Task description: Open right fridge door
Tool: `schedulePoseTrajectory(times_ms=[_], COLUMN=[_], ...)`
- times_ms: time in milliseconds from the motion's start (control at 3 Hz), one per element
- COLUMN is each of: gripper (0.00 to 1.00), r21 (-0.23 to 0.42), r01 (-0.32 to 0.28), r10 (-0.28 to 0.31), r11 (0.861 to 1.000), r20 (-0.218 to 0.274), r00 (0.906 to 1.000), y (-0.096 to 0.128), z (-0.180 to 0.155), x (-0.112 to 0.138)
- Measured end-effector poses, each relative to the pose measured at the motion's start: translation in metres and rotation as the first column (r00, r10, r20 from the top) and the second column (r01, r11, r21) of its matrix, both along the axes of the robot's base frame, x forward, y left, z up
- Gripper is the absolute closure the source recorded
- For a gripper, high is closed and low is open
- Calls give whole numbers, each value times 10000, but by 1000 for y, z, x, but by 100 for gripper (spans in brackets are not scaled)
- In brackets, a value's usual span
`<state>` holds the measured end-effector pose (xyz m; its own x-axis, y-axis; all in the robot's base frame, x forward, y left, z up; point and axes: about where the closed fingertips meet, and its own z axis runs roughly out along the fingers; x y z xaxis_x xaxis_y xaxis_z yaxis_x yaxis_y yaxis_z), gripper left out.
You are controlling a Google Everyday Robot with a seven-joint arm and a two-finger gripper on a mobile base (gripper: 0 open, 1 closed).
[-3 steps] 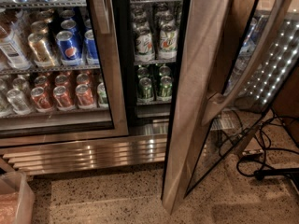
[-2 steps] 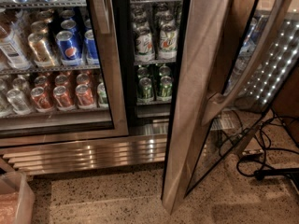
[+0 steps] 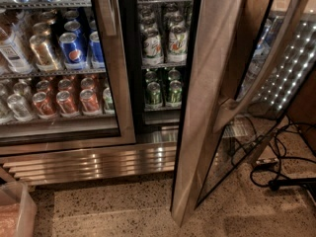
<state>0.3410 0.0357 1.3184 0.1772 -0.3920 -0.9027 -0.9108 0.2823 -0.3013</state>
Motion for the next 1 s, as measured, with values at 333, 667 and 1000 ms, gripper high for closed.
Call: schedulePoseTrajectory(times_ms=[333,667,1000], gripper=[41,58,64], r21=[0,0,0], r01=[0,0,0], r10=[0,0,0], r11=[10000,10000,10000], r20=[0,0,0], r00=[10000,10000,10000], y=[0,0,0], z=[0,0,0], x=[0,0,0])
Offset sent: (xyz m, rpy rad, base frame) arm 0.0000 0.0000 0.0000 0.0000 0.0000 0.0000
